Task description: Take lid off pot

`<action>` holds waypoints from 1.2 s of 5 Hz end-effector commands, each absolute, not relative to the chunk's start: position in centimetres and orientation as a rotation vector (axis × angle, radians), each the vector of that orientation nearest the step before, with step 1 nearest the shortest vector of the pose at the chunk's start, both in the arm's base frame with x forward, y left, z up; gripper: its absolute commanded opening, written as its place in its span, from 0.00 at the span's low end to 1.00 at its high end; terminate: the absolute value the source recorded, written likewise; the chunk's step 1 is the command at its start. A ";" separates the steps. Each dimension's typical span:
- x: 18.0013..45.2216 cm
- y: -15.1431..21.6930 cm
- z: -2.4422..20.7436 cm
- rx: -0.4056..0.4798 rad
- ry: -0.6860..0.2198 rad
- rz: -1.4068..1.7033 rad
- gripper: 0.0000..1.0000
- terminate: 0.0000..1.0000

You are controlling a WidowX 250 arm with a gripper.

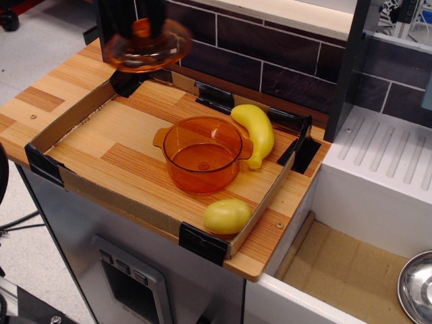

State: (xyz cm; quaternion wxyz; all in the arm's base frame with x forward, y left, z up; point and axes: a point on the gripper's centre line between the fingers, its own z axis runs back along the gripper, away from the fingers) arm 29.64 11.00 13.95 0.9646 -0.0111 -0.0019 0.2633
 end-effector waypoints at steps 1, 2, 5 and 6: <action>31.1 15.5 11.3 0.006 0.007 0.535 0.00 0.00; 32.2 16.4 9.2 0.019 0.037 0.544 0.00 0.00; 32.8 13.9 6.1 0.049 0.035 0.491 0.00 0.00; 32.7 13.3 5.4 0.087 0.031 0.482 1.00 0.00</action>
